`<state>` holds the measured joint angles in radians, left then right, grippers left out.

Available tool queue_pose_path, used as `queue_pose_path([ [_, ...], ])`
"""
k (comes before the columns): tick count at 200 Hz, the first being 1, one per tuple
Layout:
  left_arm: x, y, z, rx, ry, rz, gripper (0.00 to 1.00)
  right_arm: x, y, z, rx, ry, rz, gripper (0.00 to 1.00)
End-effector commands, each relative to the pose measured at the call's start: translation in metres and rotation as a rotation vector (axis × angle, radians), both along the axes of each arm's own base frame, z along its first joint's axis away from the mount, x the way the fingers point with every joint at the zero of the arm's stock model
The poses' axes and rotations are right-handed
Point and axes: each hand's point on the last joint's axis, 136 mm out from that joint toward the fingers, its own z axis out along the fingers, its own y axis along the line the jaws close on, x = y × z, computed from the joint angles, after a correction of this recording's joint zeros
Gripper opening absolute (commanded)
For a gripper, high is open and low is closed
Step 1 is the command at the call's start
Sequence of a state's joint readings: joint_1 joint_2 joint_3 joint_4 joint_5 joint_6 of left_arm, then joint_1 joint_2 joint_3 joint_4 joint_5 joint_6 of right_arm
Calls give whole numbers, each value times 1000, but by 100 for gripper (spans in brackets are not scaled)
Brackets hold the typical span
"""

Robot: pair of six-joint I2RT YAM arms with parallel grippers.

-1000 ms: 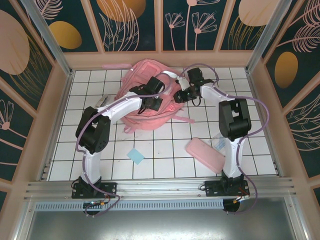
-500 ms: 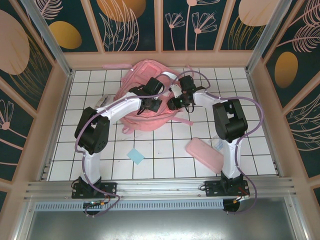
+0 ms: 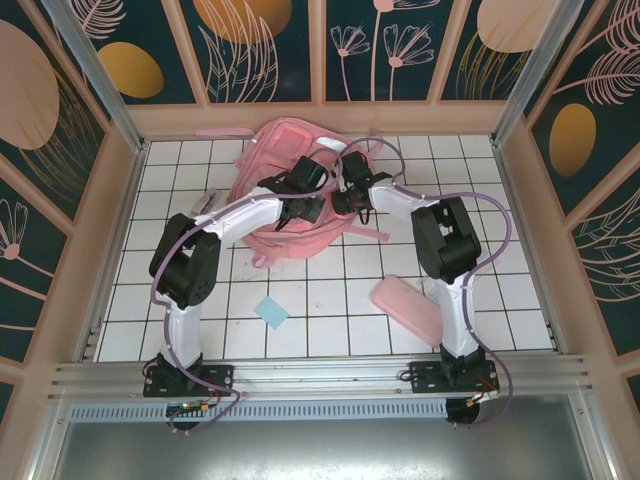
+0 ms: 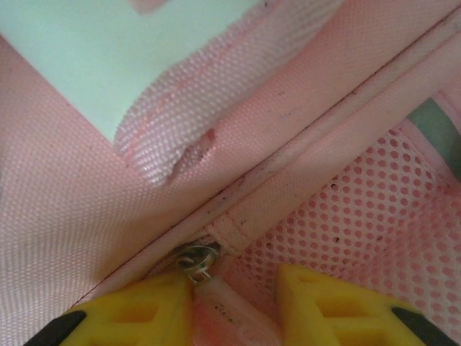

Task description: Pack the student bag

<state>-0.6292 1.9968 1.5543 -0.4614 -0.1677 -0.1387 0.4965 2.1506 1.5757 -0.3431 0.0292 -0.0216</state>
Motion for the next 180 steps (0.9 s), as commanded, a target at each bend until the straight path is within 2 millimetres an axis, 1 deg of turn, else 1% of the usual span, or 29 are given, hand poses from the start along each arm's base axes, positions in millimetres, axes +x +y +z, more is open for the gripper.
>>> queue_pose_path([
  [1, -14, 19, 22, 41, 7, -2, 0, 22, -84, 19, -142, -48, -189, 24],
  [3, -14, 19, 23, 39, 4, -1, 0, 22, -82, 22, -125, -46, -176, 21],
  [13, -15, 18, 23, 36, 5, -4, 0, 20, -72, 28, -62, -28, -120, 12],
  [25, -14, 17, 25, 29, 2, -5, 0, 19, -65, 30, -15, -8, -88, 4],
  [32, -13, 17, 26, 25, -1, -3, 0, 15, -57, 31, 29, 10, -58, 0],
  [50, -13, 15, 30, 8, -8, -4, 0, 10, -48, 32, 85, 35, -27, 0],
  [59, -12, 14, 30, 3, -10, -2, 0, 9, -47, 31, 101, 44, -21, 0],
  [79, -11, 15, 29, 6, -12, -2, 0, 7, -50, 33, 114, 50, -24, 0],
  [101, -11, 19, 25, 36, -15, -3, 0, 6, -57, 43, 116, 45, -23, 0],
  [114, -11, 22, 21, 61, -18, -13, 0, 2, -60, 51, 69, 22, 12, 0],
  [126, -12, 25, 18, 85, -21, -19, 0, -2, -61, 53, -8, -8, 65, 0],
  [144, -12, 25, 17, 89, -22, -23, 0, -8, -57, 50, -125, -47, 148, 0],
  [159, -13, 22, 15, 77, -14, -31, 0, -7, -58, 46, -236, -77, 177, 0],
  [180, -14, 20, 12, 67, -2, -34, 0, -8, -47, 44, -259, -63, 218, 0],
])
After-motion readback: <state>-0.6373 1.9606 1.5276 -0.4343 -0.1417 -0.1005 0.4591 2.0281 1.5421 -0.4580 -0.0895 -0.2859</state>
